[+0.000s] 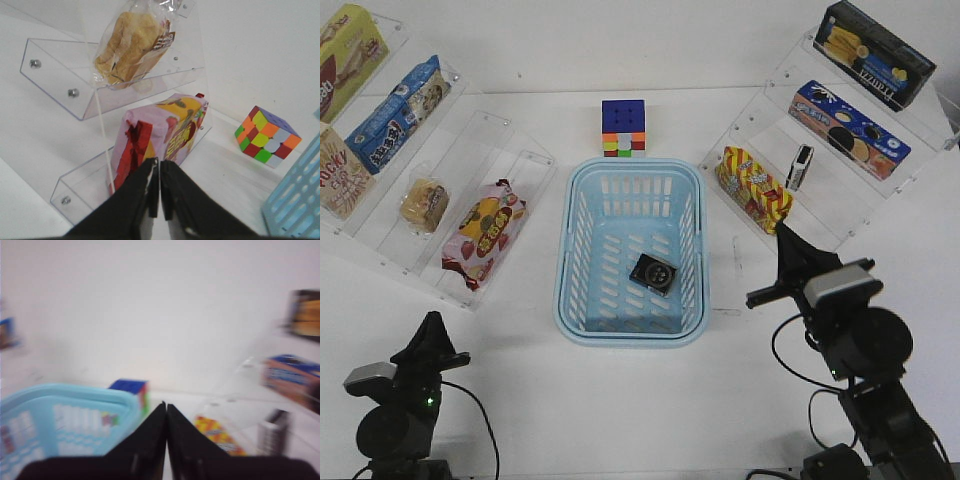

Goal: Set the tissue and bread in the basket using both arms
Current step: 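Withdraw the right gripper from the basket toward the robot, then reach the left gripper to the bagged bread and grasp it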

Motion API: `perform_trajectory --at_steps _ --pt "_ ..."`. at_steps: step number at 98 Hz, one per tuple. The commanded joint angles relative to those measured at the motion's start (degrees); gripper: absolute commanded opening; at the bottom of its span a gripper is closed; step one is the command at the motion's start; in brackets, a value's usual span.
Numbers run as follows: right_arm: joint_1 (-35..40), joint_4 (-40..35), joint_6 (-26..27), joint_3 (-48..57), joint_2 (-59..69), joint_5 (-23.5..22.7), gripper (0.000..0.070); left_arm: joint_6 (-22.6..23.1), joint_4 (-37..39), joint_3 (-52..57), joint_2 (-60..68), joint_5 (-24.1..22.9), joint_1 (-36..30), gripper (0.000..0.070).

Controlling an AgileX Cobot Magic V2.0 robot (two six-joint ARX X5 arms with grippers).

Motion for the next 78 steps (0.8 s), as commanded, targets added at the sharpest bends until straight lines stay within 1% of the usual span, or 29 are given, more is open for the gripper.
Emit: perform_trajectory --at_steps 1,7,16,26,29,31,34,39,44,47,50,63,78 --pt "0.15 2.93 -0.2 -4.02 -2.25 1.11 0.0 0.52 -1.84 5.97 2.27 0.28 0.07 0.0001" --pt "0.15 2.08 -0.15 -5.22 -3.15 1.03 0.0 5.27 -4.7 10.8 6.19 0.28 0.07 0.0001" --pt "0.15 0.2 -0.17 -5.22 -3.06 1.01 0.0 14.19 -8.24 18.21 14.36 0.17 0.07 0.0001" --pt "0.22 0.0 -0.13 -5.22 -2.82 0.96 0.0 24.52 -12.24 26.36 24.85 0.07 0.09 0.0001" --pt "0.33 0.04 0.04 -5.22 -2.67 0.98 0.0 27.21 -13.42 28.7 27.87 0.0 0.09 0.0008" --pt "0.37 0.15 0.07 -5.22 -2.51 0.98 0.0 28.61 -14.19 30.23 29.86 0.0 0.09 0.0026" --pt "0.37 0.17 0.07 -5.22 -2.47 0.98 0.0 30.45 -15.12 32.41 32.89 0.0 0.09 0.0095" --pt "0.37 0.11 0.04 -5.22 -2.47 1.03 0.0 32.65 -16.37 35.74 37.73 -0.13 0.09 0.0267" --pt "0.37 0.07 0.04 -5.22 -2.49 1.01 0.0 33.64 -17.09 38.71 42.01 -1.07 0.15 0.0429" --pt "0.37 0.02 0.04 -5.22 -2.51 1.01 0.0 34.27 -17.33 40.33 44.39 -1.77 0.2 0.0498" --pt "0.37 0.0 0.04 -5.22 -2.54 0.98 0.0 35.1 -17.51 41.9 46.62 -2.4 0.24 0.0532" --pt "0.37 -0.04 0.07 -5.22 -2.51 0.98 0.0 40.72 -17.55 48.0 55.52 -4.66 0.28 0.0531" --pt "0.37 -0.24 0.07 -5.22 -2.54 0.98 0.0 45.18 -18.14 55.06 64.98 -10.01 0.28 0.0531"
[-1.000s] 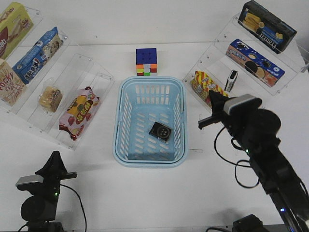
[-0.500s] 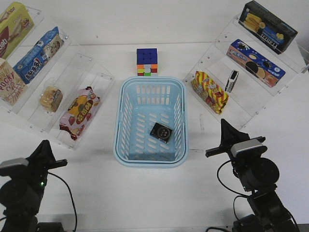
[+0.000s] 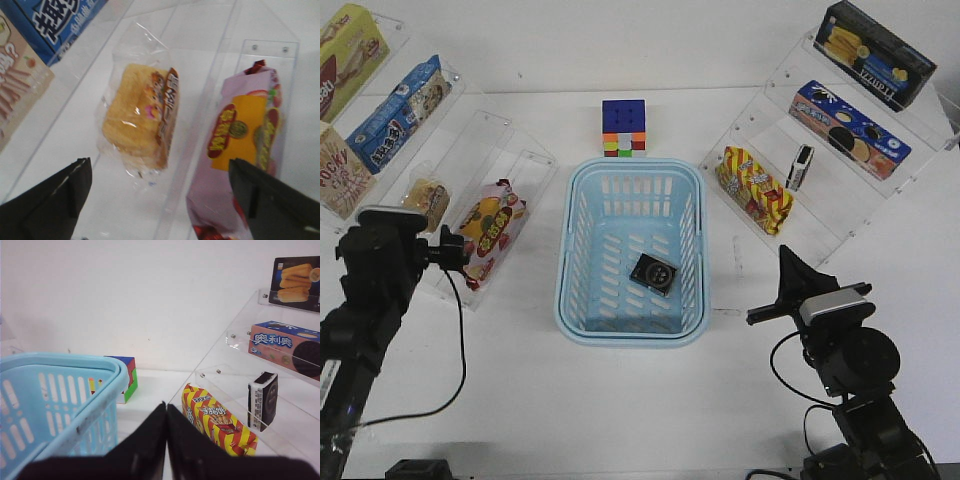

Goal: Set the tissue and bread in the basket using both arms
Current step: 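Reach the left gripper to the bagged bread and grasp it, then carry the bread with the left gripper and release it into the basket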

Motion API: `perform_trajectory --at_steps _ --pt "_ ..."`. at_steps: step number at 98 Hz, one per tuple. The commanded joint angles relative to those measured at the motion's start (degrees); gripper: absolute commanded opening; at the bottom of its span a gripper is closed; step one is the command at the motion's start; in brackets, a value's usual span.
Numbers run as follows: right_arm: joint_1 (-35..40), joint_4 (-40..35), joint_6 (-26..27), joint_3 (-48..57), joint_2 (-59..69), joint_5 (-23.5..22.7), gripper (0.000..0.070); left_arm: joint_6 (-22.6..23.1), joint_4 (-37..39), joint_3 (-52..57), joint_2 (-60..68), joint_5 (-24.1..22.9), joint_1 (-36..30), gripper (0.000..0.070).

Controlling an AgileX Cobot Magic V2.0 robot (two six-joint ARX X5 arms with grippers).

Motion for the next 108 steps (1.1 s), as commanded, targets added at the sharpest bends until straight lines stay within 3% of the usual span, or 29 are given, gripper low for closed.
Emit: perform_trajectory --at_steps 1,40,50,62,68,98,108 --pt "0.37 0.33 0.07 0.52 0.22 -0.02 0.0 4.33 -0.11 3.58 4.07 -2.23 0.15 0.0531" --pt "0.37 0.28 0.09 0.52 0.22 -0.02 0.0 4.37 -1.44 11.47 16.94 -3.61 1.99 0.0507" --pt "0.37 0.33 0.09 0.52 0.24 -0.02 0.0 4.37 -2.54 11.47 17.75 -3.56 2.08 0.0371" --pt "0.37 0.33 0.09 0.52 0.24 -0.02 0.0 4.35 -2.71 11.47 17.81 -3.43 2.08 0.0079" --pt "0.37 0.33 0.07 0.52 0.24 0.0 0.0 4.35 -3.06 11.47 17.81 -3.17 2.08 0.0" --pt "0.37 0.35 0.07 0.52 0.24 0.0 0.0 3.91 -3.67 13.88 13.25 -2.69 0.11 0.0" --pt "0.37 0.33 0.07 0.52 0.24 0.0 0.0 3.39 -4.44 16.28 9.53 1.77 -2.25 0.0"
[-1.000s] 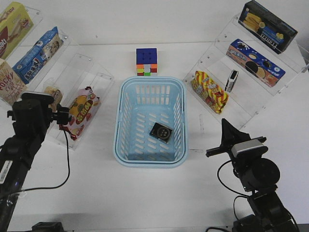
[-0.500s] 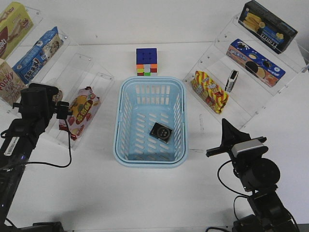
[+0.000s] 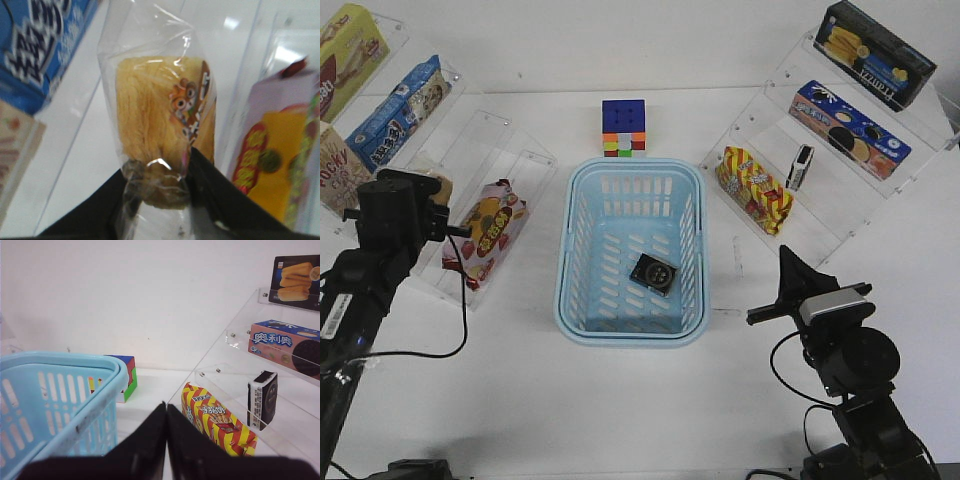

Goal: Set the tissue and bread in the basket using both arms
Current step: 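Carry the bread with the left gripper and release it into the basket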

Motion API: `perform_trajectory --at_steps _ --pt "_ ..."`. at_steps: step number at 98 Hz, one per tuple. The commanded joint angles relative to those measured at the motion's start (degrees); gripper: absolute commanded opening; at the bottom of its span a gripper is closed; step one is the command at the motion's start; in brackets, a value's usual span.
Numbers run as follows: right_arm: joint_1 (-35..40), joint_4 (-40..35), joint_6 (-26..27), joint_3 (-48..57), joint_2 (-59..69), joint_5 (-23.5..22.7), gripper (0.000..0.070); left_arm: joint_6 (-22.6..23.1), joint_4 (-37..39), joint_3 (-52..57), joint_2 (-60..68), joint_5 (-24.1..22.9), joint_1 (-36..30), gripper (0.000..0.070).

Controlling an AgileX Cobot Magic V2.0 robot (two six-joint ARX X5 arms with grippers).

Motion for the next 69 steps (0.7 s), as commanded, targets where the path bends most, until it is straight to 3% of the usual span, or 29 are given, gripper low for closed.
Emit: perform_trajectory --at_steps 1,28,35,47,51,62,65,69 --pt "0.37 0.5 0.07 0.52 0.26 0.0 0.0 -0.74 1.01 3.54 -3.52 3.96 -1.84 0.0" --pt "0.37 0.52 0.09 0.52 0.26 0.0 0.0 -8.66 2.47 3.87 -8.48 32.65 -12.46 0.0" --pt "0.37 0.52 0.17 0.52 0.26 0.0 0.0 -9.14 2.38 3.87 -7.21 35.36 -16.28 0.0" --pt "0.37 0.52 0.24 0.52 0.26 0.0 0.0 -8.98 2.43 3.87 -3.56 35.6 -23.04 0.0012" --pt "0.37 0.52 0.24 0.52 0.26 0.0 0.0 -8.85 2.47 3.87 -2.16 35.6 -24.68 0.0081" --pt "0.37 0.5 0.24 0.52 0.26 0.02 0.0 -8.9 2.6 3.87 1.03 35.6 -26.77 0.0441" --pt "0.37 0.5 0.22 0.52 0.26 0.02 0.0 -8.9 2.56 3.87 1.4 35.6 -27.04 0.0486" --pt "0.37 0.5 0.22 0.52 0.24 0.04 0.0 -8.9 2.58 3.87 1.51 35.58 -27.17 0.049"
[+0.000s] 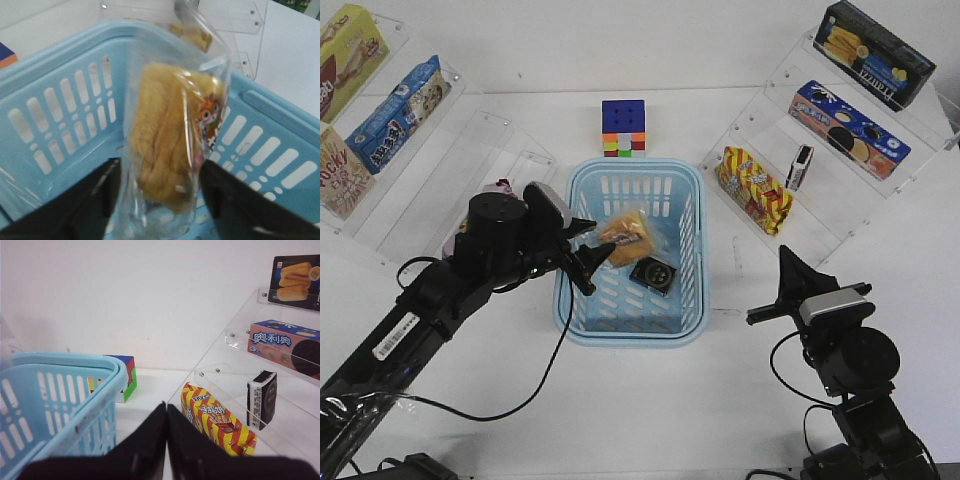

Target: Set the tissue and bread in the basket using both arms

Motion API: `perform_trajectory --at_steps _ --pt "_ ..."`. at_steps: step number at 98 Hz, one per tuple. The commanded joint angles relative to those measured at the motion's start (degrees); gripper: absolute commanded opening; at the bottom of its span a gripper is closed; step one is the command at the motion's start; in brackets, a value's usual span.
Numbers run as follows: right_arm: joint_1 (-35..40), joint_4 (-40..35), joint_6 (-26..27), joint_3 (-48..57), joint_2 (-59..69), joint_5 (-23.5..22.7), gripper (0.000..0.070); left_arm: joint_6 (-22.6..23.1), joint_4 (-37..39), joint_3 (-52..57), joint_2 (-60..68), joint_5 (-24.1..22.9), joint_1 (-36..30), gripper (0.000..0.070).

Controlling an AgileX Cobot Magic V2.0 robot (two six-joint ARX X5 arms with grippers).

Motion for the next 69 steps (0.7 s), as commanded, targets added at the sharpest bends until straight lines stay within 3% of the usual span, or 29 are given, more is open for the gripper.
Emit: perform_trajectory --at_steps 1,14,20,31,45,54,69 --pt "0.37 0.48 0.2 0.52 0.24 0.02 0.0 -0.13 0.74 0.92 0.52 0.04 -0.07 0.0489" --pt "0.33 0.5 -0.24 0.52 0.24 1.33 0.0 -0.39 0.07 2.27 -1.4 -1.09 0.39 0.0446" --pt "0.33 0.48 -0.22 0.52 0.24 1.95 0.0 -0.74 -0.68 3.58 -3.3 -3.98 1.49 0.0316" --pt "0.33 0.48 -0.22 0.52 0.24 1.9 0.0 -2.16 -1.57 4.87 -8.22 -11.26 3.34 0.0" --pt "0.33 0.57 -0.22 0.52 0.24 1.9 0.0 -6.01 -6.62 4.85 -14.88 -22.45 5.14 0.0001" --pt "0.33 0.55 -0.22 0.52 0.26 1.9 0.0 -6.23 -10.23 3.74 -18.97 -27.89 6.73 0.0001" --pt "0.35 0.61 -0.22 0.52 0.22 1.9 0.0 -6.64 -5.27 -9.9 -28.76 -30.32 9.94 0.0001"
